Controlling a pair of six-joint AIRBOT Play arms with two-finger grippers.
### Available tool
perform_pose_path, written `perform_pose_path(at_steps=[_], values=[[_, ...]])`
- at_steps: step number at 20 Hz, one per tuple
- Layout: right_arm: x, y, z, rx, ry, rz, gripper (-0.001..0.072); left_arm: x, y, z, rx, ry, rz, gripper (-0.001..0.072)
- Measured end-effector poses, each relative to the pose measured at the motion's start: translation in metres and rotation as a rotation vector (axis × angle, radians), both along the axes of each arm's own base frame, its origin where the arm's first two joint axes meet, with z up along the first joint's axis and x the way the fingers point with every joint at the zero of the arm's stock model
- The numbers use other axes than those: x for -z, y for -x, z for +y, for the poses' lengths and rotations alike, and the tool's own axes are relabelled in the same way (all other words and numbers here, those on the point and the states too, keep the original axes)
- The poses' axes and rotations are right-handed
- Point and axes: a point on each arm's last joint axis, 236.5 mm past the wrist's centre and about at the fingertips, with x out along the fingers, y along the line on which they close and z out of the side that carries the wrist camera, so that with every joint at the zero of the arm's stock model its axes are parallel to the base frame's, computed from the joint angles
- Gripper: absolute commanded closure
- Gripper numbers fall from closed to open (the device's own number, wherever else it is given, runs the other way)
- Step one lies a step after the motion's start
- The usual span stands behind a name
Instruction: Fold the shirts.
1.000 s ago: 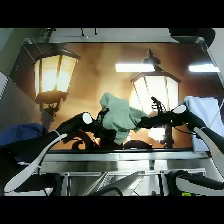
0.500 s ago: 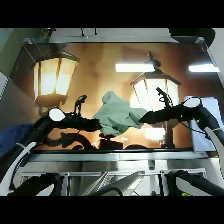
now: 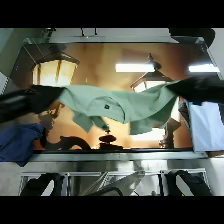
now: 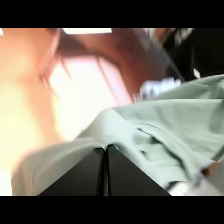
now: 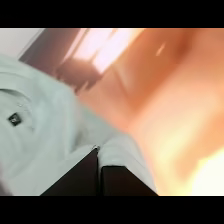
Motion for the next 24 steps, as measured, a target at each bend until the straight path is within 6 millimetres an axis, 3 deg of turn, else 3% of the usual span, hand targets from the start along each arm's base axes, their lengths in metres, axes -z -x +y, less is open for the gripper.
perform_pose_path(at_steps=[2,4,6,8,10,12,17,18,19,20,21,22,24], values=[[-0.049,0.014,-0.013,0.089,0.028,-0.146,0.0696,-0.035,0.017,0.028,-0.102,-0.054,-0.101,0.0695],[-0.073,0.021,-0.021,0.143,0.038,-0.213,0.0697,-0.038,0.024,0.053,-0.199,-0.114,-0.103,0.0695],[-0.078,0.014,-0.024,0.156,0.035,-0.216,0.0696,-0.022,0.019,0.069,-0.238,-0.144,-0.039,0.0695],[-0.062,-0.009,-0.02,0.125,0.026,-0.156,0.0696,0.004,0.005,0.072,-0.198,-0.126,0.046,0.0695],[-0.029,-0.042,-0.004,0.047,0.02,-0.056,0.0696,0.046,-0.016,0.071,-0.125,-0.094,0.171,0.0694],[0.022,-0.078,0.024,-0.05,0.018,0.074,0.0697,0.097,-0.037,0.064,-0.037,-0.061,0.3,0.0695],[0.197,-0.161,0.091,-0.164,0.026,0.437,0.0687,0.234,-0.096,0.056,0.046,0.013,0.587,0.0694],[0.23,-0.169,0.099,-0.167,0.027,0.496,0.0591,0.26,-0.104,0.057,0.055,0.018,0.639,0.0692],[0.26,-0.176,0.105,-0.167,0.026,0.552,0.0392,0.282,-0.112,0.059,0.066,0.026,0.682,0.0689],[0.284,-0.179,0.107,-0.165,0.023,0.597,0.0258,0.3,-0.119,0.06,0.079,0.028,0.717,0.0434],[0.299,-0.182,0.108,-0.162,0.019,0.627,0.0225,0.315,-0.126,0.061,0.094,0.032,0.749,0.005],[0.309,-0.185,0.104,-0.155,0.013,0.649,0.0227,0.326,-0.133,0.062,0.112,0.037,0.773,0.0005],[0.311,-0.19,0.088,-0.138,-0.009,0.685,0.0234,0.338,-0.149,0.064,0.144,0.04,0.791,0.0005]])
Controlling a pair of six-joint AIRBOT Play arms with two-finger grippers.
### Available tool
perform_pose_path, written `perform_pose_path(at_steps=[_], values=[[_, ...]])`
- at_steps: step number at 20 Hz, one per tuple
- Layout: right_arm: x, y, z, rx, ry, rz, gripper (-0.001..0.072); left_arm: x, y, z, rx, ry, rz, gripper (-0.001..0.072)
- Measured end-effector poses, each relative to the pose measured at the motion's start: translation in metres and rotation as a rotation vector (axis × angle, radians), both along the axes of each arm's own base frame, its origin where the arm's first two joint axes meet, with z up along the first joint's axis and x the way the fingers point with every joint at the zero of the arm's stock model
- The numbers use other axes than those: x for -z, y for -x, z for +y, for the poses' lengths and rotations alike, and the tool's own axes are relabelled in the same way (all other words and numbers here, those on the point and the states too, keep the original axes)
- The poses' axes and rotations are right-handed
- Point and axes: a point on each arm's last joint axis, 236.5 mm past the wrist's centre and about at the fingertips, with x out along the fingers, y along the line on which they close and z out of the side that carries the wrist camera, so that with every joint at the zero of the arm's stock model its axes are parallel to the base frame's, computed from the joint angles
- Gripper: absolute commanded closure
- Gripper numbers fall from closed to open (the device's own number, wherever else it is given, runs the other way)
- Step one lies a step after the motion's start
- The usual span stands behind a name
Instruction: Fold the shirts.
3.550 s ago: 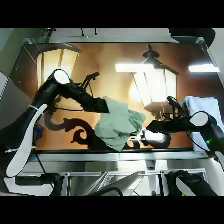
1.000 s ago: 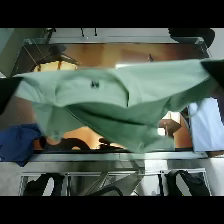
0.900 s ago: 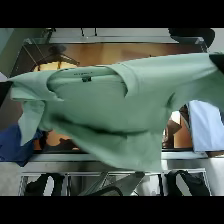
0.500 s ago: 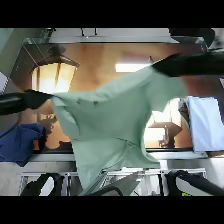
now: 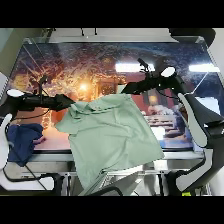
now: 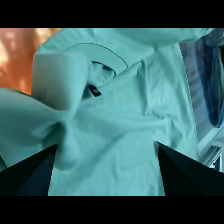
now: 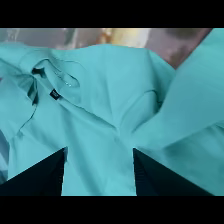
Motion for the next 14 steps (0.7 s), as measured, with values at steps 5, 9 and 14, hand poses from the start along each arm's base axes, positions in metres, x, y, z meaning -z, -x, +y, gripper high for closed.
perform_pose_path(at_steps=[5,9,14], values=[[-0.03,0.03,-0.076,0.013,-0.041,0.149,0.0347,0.011,-0.035,0.021,0.064,-0.1,-0.018,0.0005],[-0.022,0.088,-0.14,0.114,0.038,0.321,0.0345,0.021,-0.037,0.025,0.125,-0.177,0.014,0.0005],[0.036,0.189,-0.2,0.356,0.257,0.528,0.0109,0.036,-0.029,0.014,0.188,-0.195,0.068,0.0005]])
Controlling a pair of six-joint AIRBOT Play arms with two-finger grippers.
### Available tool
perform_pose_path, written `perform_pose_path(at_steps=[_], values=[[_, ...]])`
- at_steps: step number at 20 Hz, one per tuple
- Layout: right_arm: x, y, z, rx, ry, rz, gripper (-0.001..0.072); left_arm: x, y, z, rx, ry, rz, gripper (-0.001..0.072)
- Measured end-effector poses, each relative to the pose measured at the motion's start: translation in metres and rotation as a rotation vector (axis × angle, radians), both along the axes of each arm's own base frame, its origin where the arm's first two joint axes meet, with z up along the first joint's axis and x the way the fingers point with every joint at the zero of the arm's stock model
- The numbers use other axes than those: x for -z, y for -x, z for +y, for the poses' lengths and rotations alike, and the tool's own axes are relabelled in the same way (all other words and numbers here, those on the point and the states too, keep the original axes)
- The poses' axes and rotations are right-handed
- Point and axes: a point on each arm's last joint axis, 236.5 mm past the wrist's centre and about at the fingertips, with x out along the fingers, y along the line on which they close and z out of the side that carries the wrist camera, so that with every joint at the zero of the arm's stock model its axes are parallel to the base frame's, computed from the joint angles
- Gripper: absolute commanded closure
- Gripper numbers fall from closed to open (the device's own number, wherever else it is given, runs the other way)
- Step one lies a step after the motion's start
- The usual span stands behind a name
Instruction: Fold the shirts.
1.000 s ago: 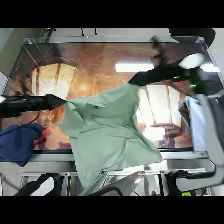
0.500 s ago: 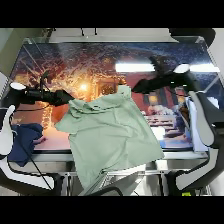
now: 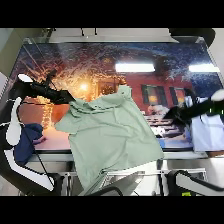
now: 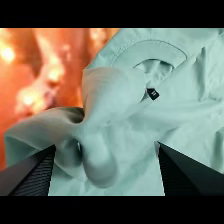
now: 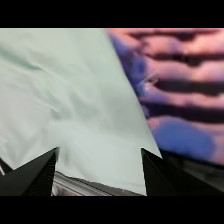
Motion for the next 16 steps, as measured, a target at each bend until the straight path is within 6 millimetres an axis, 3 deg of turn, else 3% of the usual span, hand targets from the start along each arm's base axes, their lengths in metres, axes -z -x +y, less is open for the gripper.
perform_pose_path(at_steps=[4,8,9,10,12,13,14,15,16], values=[[0.055,0.072,0.003,0.069,0.055,0.136,0.0113,0.007,0.001,-0.006,0.018,-0.005,0.016,0.0005],[0.083,0.112,0.016,0.047,0.029,0.207,0.0125,0.01,0.001,-0.007,0.022,-0.009,0.018,0.0005],[0.086,0.116,0.019,0.037,0.017,0.213,0.0185,0.01,0.001,-0.007,0.021,-0.009,0.019,0.0005],[0.088,0.119,0.023,0.03,-0.002,0.213,0.0294,0.01,0.001,-0.008,0.021,-0.009,0.02,0.0005],[0.091,0.117,0.03,0.021,-0.039,0.199,0.033,0.011,0.001,-0.008,0.018,-0.009,0.019,0.0005],[0.091,0.117,0.034,0.017,-0.063,0.197,0.0413,0.01,0.001,-0.008,0.018,-0.009,0.019,0.0005],[0.093,0.116,0.036,0.015,-0.075,0.195,0.0606,0.01,0.001,-0.008,0.018,-0.008,0.019,0.0006],[0.094,0.115,0.038,0.014,-0.088,0.193,0.0629,0.01,0.001,-0.008,0.018,-0.008,0.019,0.0006],[0.094,0.113,0.042,0.012,-0.109,0.183,0.0639,0.01,0.001,-0.008,0.017,-0.007,0.019,0.0053]])
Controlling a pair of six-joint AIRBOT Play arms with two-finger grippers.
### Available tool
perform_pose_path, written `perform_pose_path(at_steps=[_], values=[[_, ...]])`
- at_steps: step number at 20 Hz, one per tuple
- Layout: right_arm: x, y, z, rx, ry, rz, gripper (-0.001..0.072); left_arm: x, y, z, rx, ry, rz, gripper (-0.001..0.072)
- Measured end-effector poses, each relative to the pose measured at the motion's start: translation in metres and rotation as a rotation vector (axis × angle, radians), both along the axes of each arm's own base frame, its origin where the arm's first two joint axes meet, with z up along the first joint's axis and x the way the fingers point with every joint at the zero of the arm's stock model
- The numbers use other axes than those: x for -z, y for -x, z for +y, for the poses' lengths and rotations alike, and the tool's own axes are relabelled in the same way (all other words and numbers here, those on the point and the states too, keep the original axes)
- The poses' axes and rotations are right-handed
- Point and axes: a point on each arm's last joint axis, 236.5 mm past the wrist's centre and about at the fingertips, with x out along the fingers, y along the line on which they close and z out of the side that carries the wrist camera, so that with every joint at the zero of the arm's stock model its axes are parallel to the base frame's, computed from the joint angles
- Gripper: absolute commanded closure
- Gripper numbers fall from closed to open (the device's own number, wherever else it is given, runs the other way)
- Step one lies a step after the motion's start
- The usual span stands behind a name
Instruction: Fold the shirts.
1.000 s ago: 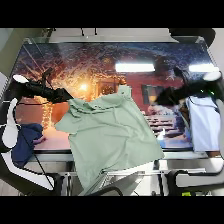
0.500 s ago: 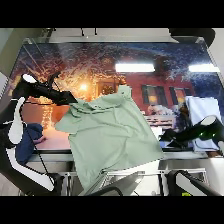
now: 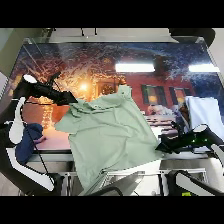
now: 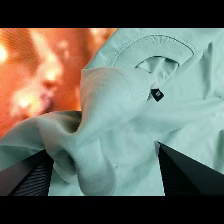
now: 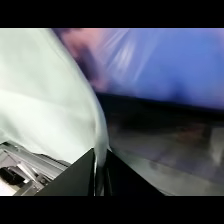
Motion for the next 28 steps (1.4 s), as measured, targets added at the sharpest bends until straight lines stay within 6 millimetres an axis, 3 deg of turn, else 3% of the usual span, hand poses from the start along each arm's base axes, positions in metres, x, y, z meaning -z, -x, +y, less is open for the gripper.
perform_pose_path(at_steps=[1,2,3,4,7,10,12,16,18,20,21,22,23,24,25,26,27,28], values=[[-0.002,-0.004,0.003,0.002,-0.021,-0.017,0.0696,0.0,0.0,0.0,-0.001,0.001,0.0,0.0312],[-0.004,-0.009,0.004,0.005,-0.031,-0.033,0.0696,0.0,0.0,0.0,-0.001,0.001,-0.001,0.0529],[-0.006,-0.016,0.005,0.006,-0.039,-0.056,0.0696,0.0,-0.001,0.0,-0.002,0.001,-0.003,0.0646],[-0.01,-0.025,0.003,0.009,-0.041,-0.082,0.0696,0.0,-0.002,0.0,-0.004,-0.001,-0.007,0.0693],[-0.024,-0.064,-0.01,0.023,-0.01,-0.18,0.0697,0.0,-0.005,0.004,-0.012,-0.007,-0.016,0.0694],[-0.046,-0.133,-0.034,0.046,0.041,-0.302,0.0697,-0.004,-0.006,0.019,-0.05,-0.02,-0.004,0.0694],[-0.062,-0.19,-0.048,0.041,0.067,-0.386,0.0697,-0.008,0.007,0.028,-0.069,-0.013,0.039,0.0694],[-0.093,-0.312,-0.055,0.003,0.105,-0.539,0.0697,0.001,0.07,0.032,-0.092,0.021,0.208,0.0694],[-0.102,-0.358,-0.051,-0.025,0.123,-0.588,0.0696,0.007,0.107,0.031,-0.104,0.046,0.303,0.0693],[-0.1,-0.381,-0.044,-0.045,0.133,-0.604,0.0695,0.012,0.138,0.032,-0.131,0.07,0.385,0.0694],[-0.097,-0.387,-0.041,-0.05,0.135,-0.607,0.0656,0.014,0.148,0.034,-0.147,0.079,0.407,0.0694],[-0.093,-0.391,-0.039,-0.046,0.138,-0.601,0.0439,0.016,0.154,0.035,-0.164,0.09,0.424,0.0694],[-0.089,-0.393,-0.039,-0.046,0.137,-0.594,0.0281,0.017,0.158,0.038,-0.179,0.096,0.435,0.0692],[-0.084,-0.392,-0.039,-0.051,0.135,-0.58,0.029,0.018,0.16,0.04,-0.196,0.101,0.438,0.069],[-0.081,-0.389,-0.039,-0.052,0.129,-0.561,0.0356,0.018,0.158,0.043,-0.211,0.102,0.433,0.052],[-0.08,-0.387,-0.04,-0.049,0.119,-0.547,0.0376,0.018,0.156,0.046,-0.219,0.1,0.424,0.0093],[-0.081,-0.382,-0.041,-0.05,0.105,-0.528,0.0376,0.016,0.151,0.049,-0.226,0.094,0.407,0.0014],[-0.083,-0.377,-0.044,-0.053,0.09,-0.511,0.0376,0.013,0.144,0.053,-0.232,0.087,0.381,0.0014]])
